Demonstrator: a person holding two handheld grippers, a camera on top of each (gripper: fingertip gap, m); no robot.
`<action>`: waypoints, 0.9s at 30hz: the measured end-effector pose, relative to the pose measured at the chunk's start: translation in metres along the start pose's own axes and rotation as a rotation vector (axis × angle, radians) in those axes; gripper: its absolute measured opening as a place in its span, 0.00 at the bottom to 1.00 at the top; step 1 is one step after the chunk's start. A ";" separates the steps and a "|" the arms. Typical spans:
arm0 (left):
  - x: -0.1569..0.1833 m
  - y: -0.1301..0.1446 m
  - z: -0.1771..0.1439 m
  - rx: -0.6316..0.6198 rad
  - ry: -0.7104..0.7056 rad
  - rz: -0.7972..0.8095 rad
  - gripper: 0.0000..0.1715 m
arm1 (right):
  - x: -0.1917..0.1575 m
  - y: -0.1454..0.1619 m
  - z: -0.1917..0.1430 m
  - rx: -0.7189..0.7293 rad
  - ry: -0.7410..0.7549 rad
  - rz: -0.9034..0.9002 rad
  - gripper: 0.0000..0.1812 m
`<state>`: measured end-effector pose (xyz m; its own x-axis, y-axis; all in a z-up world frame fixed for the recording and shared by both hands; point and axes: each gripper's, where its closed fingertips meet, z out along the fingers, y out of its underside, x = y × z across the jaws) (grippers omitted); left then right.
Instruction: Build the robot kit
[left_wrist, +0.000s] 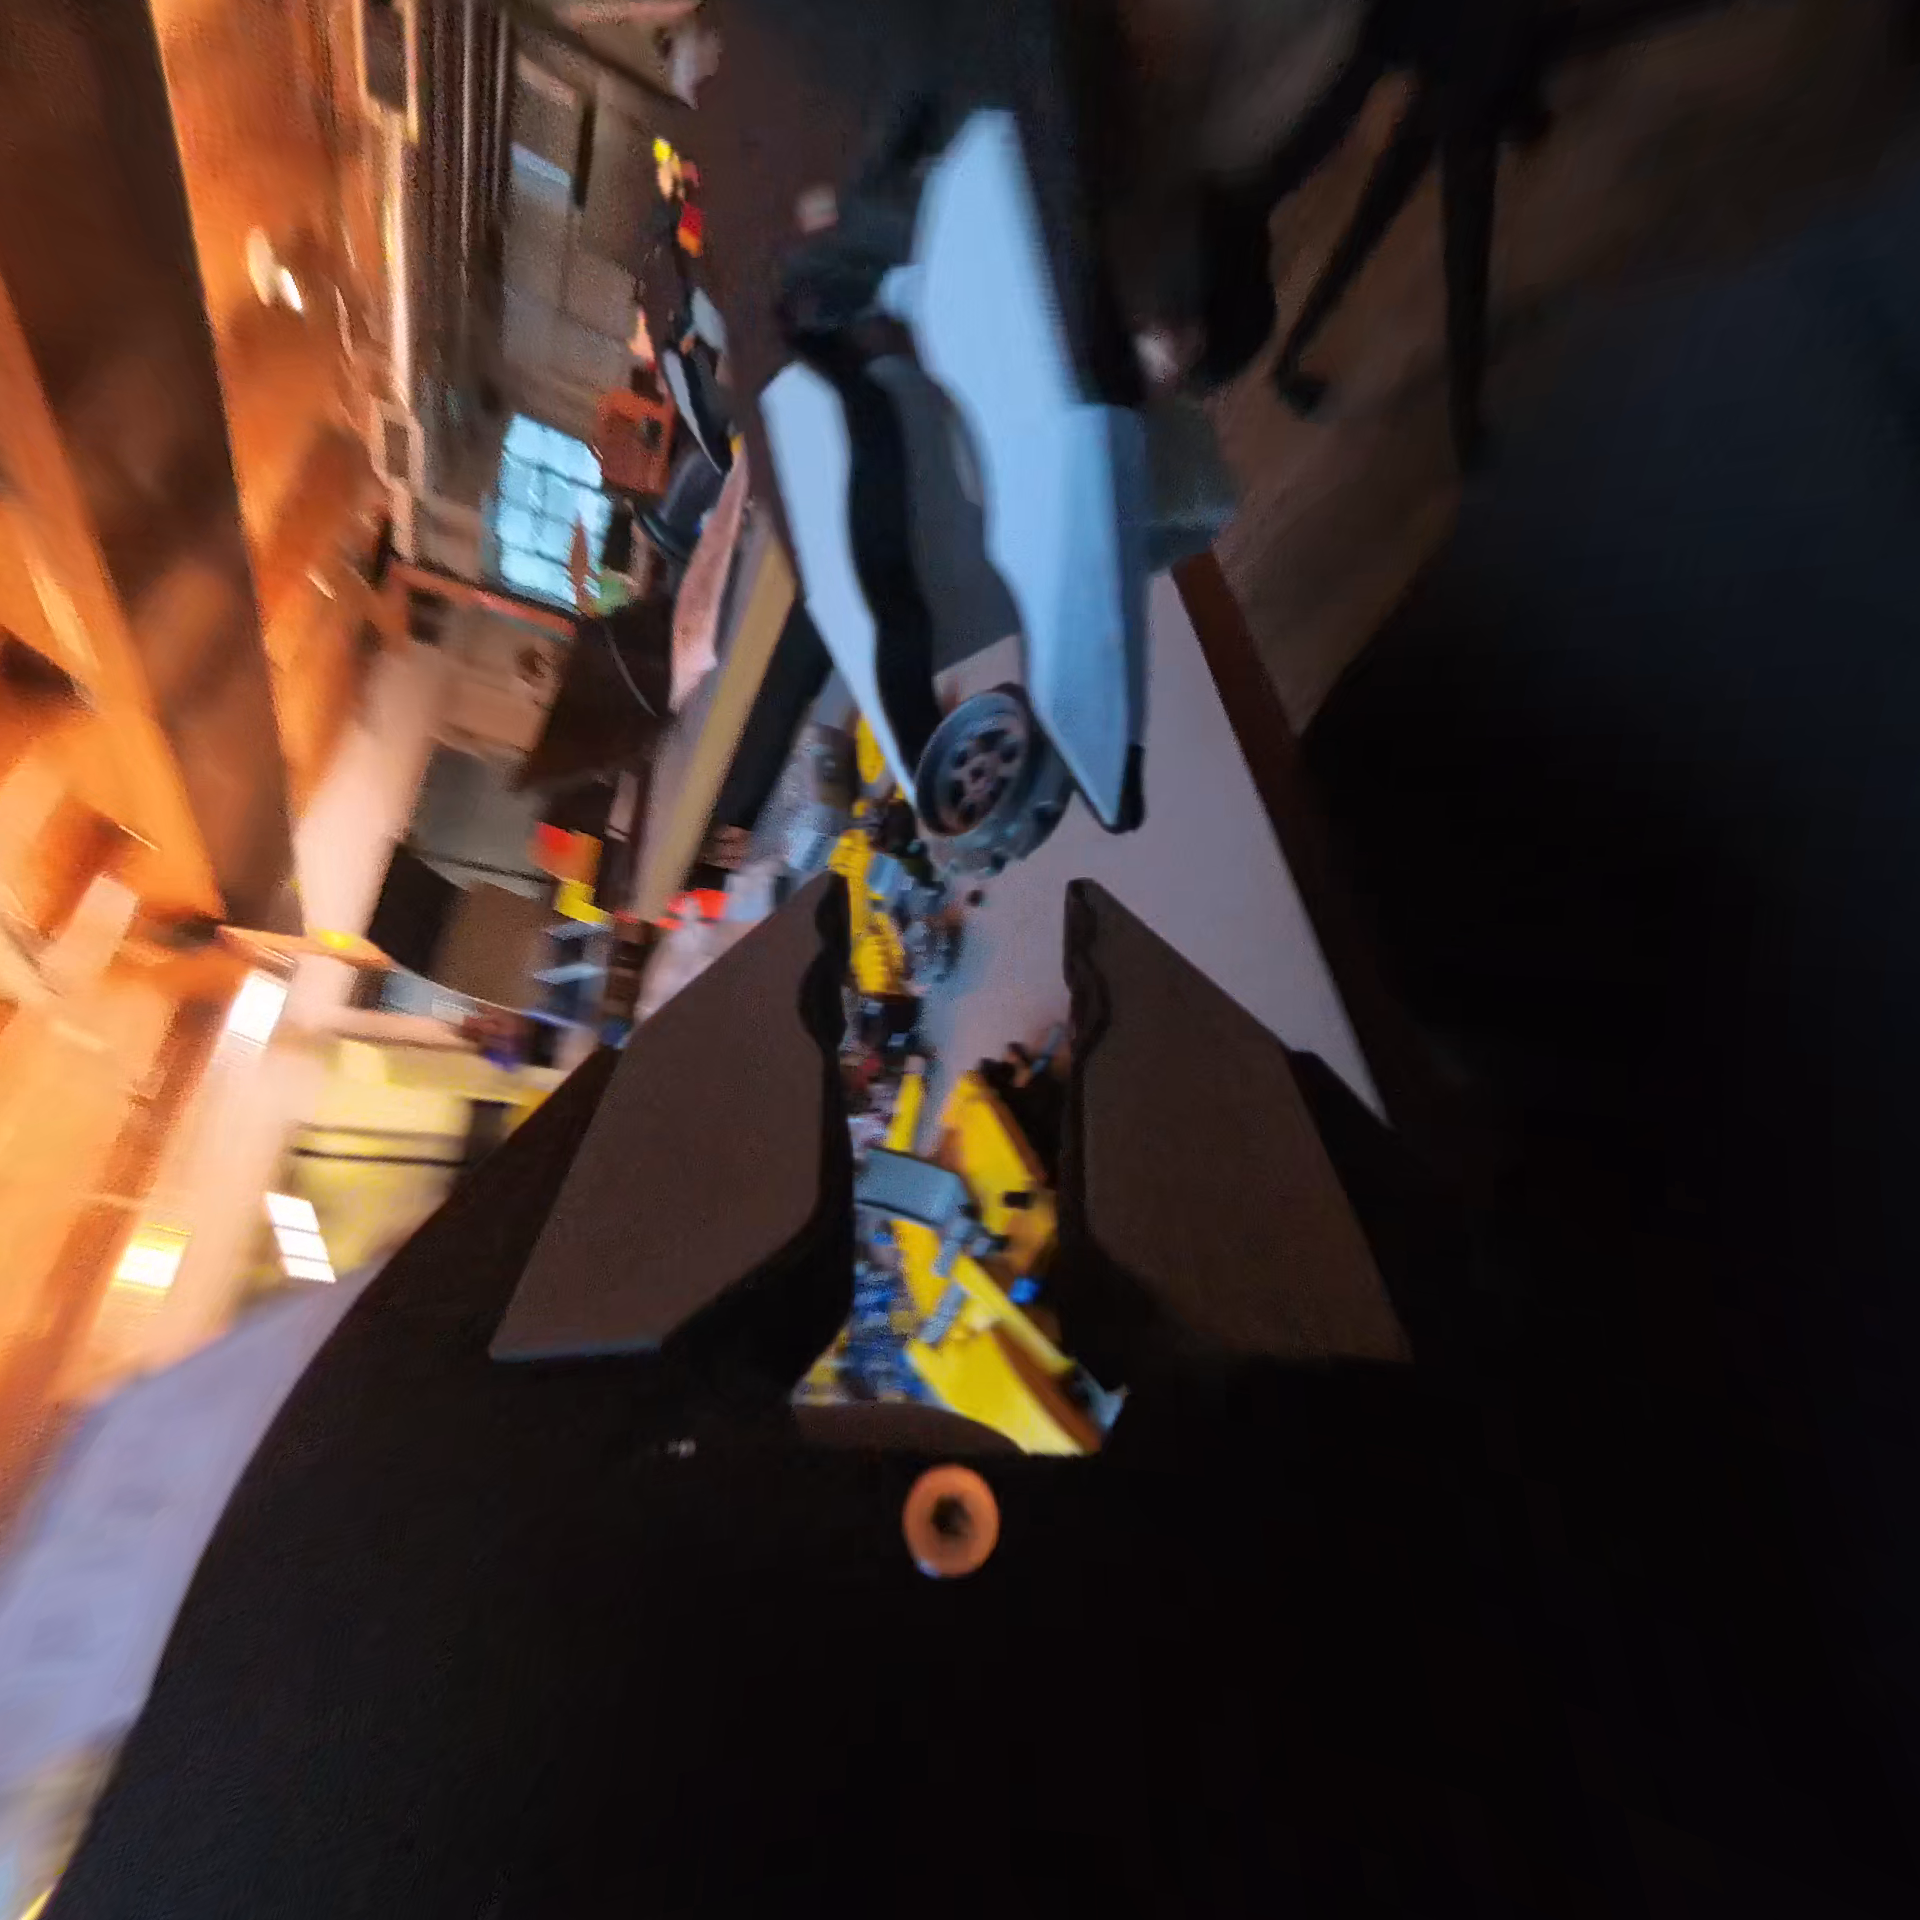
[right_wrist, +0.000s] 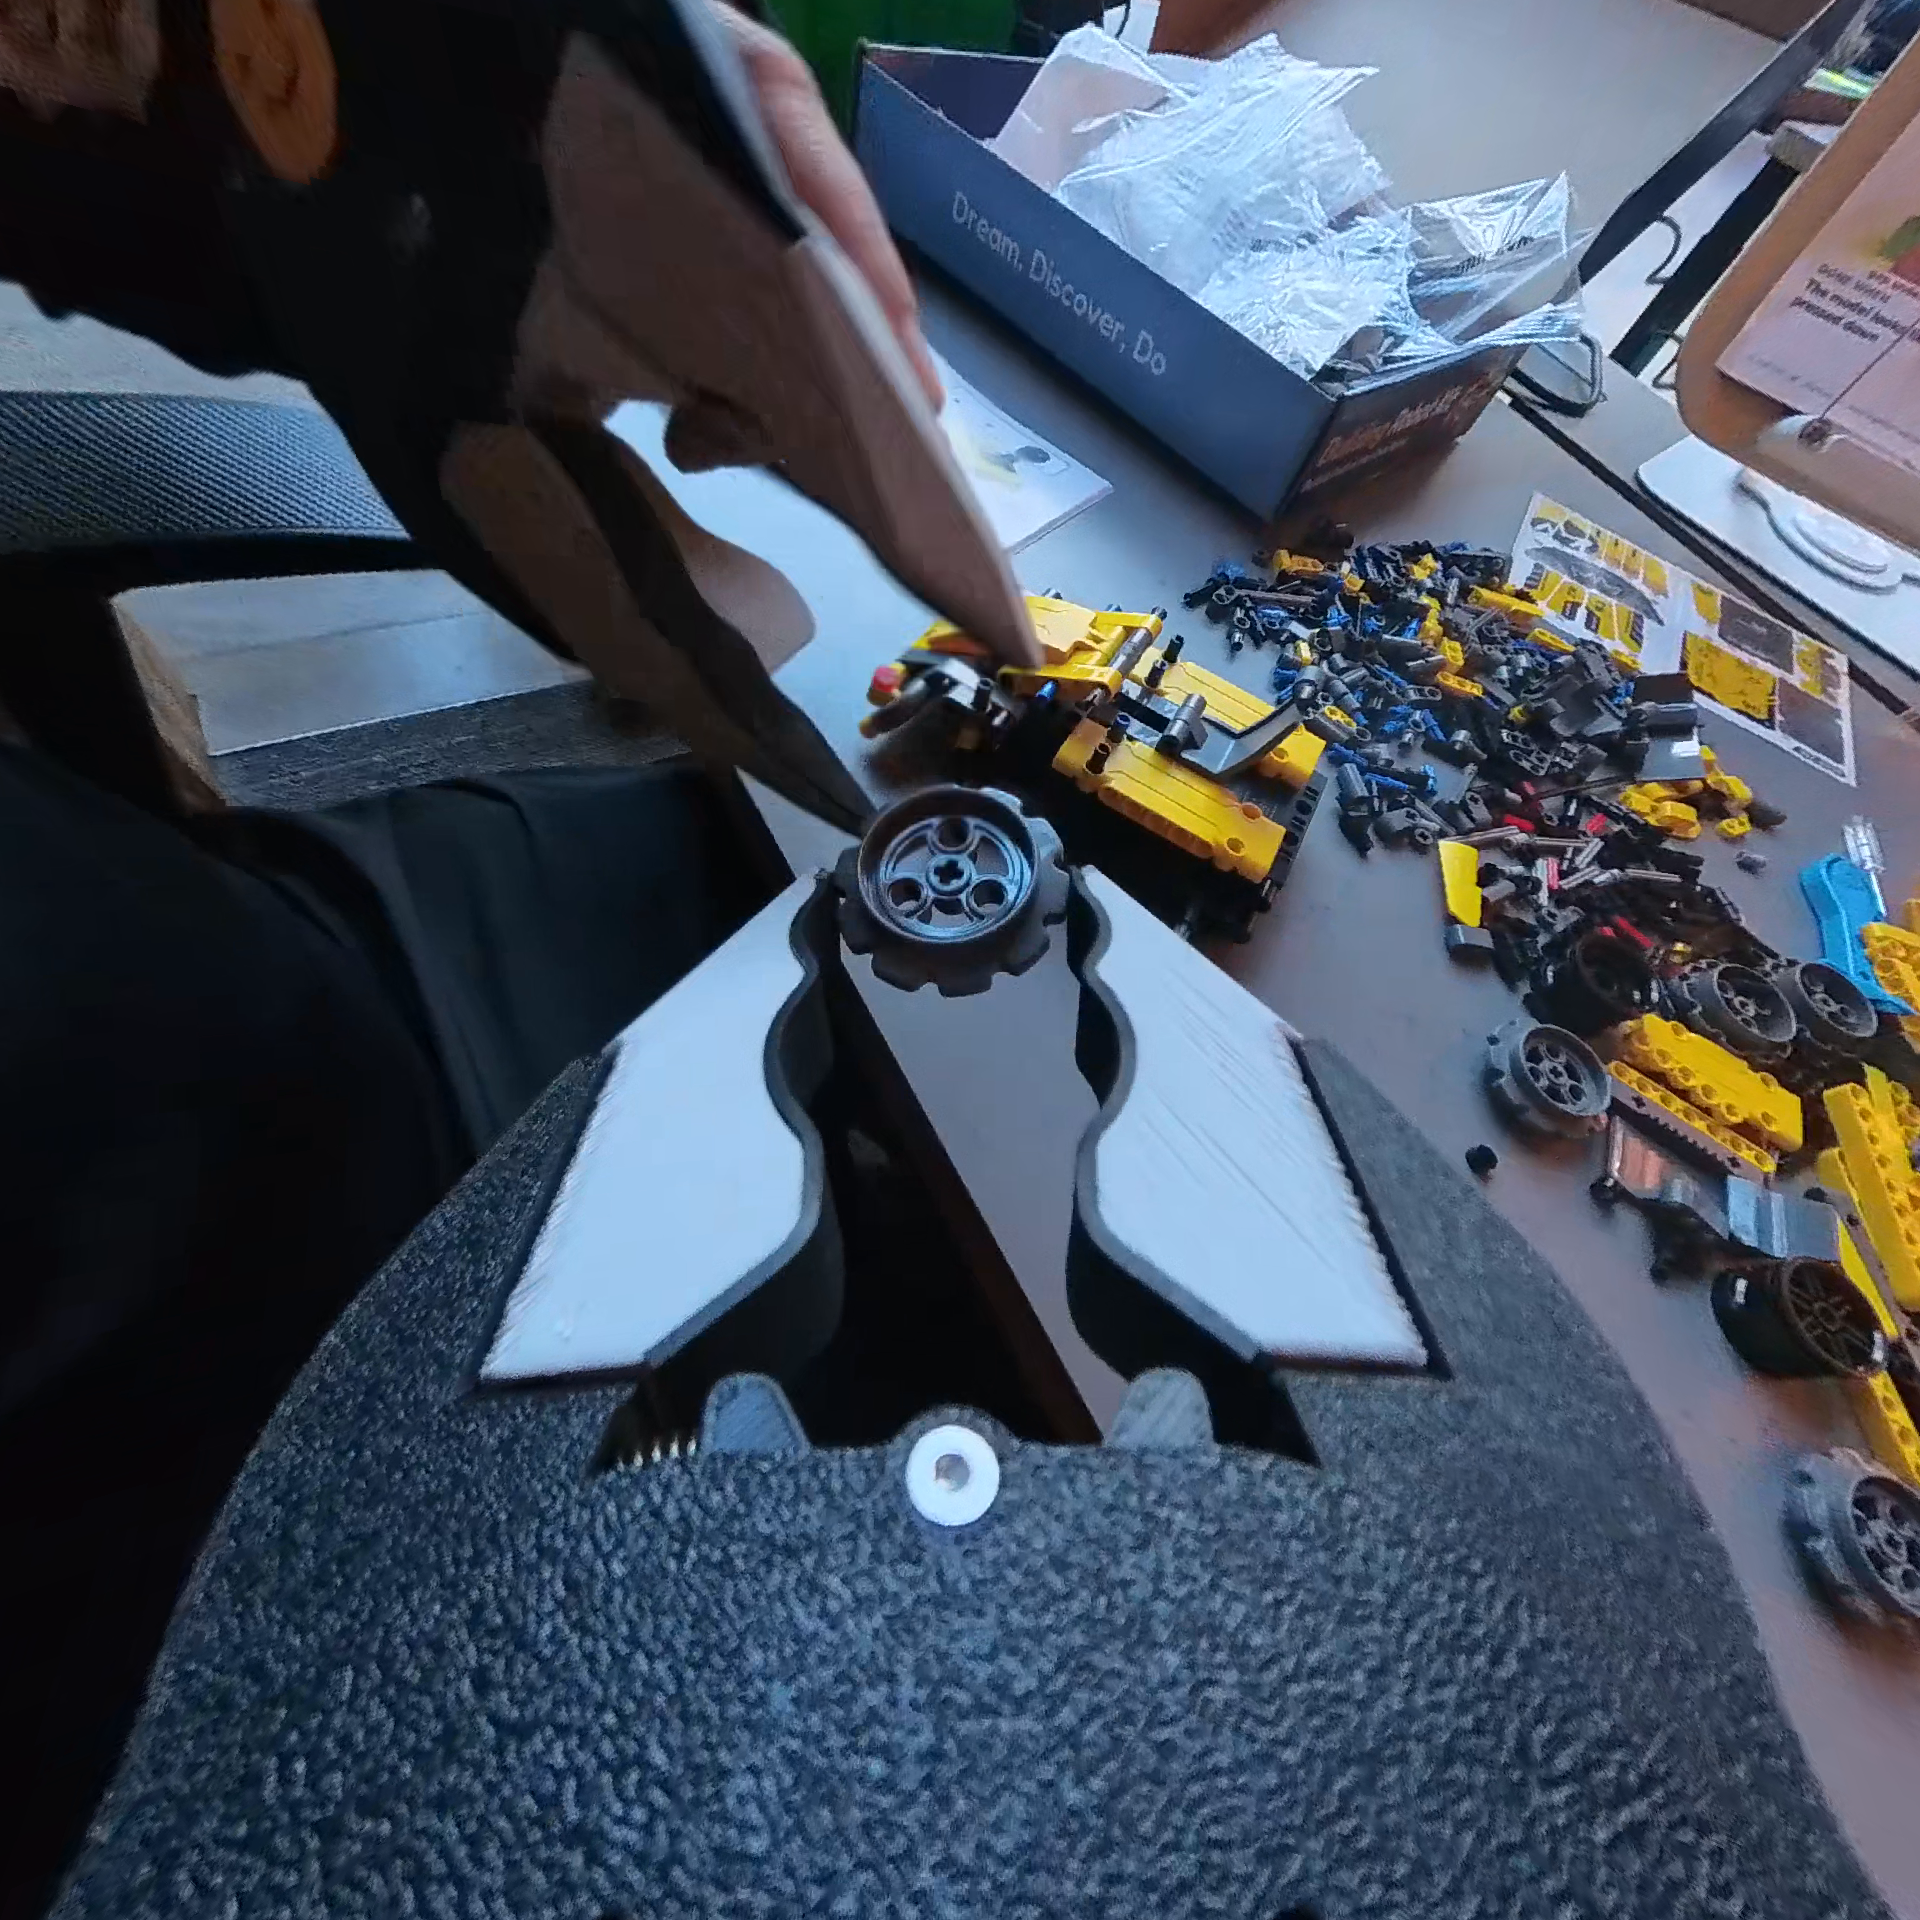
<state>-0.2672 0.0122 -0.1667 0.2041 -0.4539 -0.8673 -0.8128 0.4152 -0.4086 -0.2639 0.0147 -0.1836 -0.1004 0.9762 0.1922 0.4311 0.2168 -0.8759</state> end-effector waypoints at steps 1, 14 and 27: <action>-0.002 0.000 -0.003 0.027 0.024 -0.136 0.21 | 0.000 0.001 0.000 -0.005 0.003 -0.006 0.24; 0.011 -0.020 0.004 0.227 0.594 -1.440 0.15 | -0.004 -0.005 -0.001 0.013 0.111 -0.190 0.24; 0.014 -0.014 0.008 0.250 0.557 -1.498 0.10 | -0.002 0.000 0.004 0.024 0.144 -0.182 0.24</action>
<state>-0.2480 0.0062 -0.1757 0.4327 -0.7402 0.5146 0.0390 -0.5549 -0.8310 -0.2676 0.0126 -0.1855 -0.0445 0.9120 0.4078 0.3957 0.3909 -0.8310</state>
